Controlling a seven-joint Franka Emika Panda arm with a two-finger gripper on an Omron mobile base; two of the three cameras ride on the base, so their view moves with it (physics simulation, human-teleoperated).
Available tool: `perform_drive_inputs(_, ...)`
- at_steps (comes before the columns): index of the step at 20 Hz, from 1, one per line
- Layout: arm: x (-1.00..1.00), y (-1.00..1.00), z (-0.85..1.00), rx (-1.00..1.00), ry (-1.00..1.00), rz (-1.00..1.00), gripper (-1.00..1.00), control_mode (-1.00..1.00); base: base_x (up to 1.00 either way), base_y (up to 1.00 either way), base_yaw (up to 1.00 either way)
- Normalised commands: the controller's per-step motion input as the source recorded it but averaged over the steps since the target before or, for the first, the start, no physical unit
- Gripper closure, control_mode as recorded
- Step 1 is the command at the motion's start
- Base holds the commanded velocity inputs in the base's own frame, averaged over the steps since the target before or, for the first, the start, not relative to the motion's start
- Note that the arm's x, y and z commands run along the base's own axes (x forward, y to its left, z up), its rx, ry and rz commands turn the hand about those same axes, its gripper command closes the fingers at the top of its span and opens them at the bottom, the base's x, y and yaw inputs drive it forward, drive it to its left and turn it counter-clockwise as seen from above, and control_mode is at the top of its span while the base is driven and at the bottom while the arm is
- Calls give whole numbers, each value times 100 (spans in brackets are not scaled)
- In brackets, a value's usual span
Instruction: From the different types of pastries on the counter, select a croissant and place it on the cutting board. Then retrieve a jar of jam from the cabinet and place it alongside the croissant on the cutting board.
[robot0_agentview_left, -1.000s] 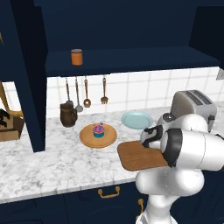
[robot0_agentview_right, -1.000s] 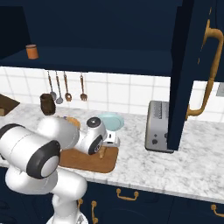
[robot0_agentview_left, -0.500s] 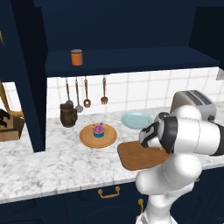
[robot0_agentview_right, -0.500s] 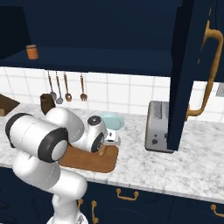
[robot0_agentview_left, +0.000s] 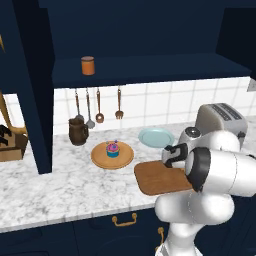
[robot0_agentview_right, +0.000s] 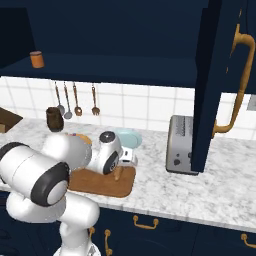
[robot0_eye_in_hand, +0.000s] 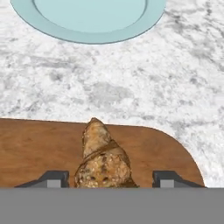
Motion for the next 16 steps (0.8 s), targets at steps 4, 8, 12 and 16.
perform_drive_inputs(4,-45,-3,51,0,-8,0,-100,-100,0,0,0)
perform_drive_inputs(8,-3,2,65,0,-16,0,-100,-100,0,0,0)
perform_drive_inputs(12,-1,22,66,0,-20,0,-100,-100,0,0,0)
perform_drive_inputs(16,-29,47,59,-3,-21,0,-100,-100,0,0,0)
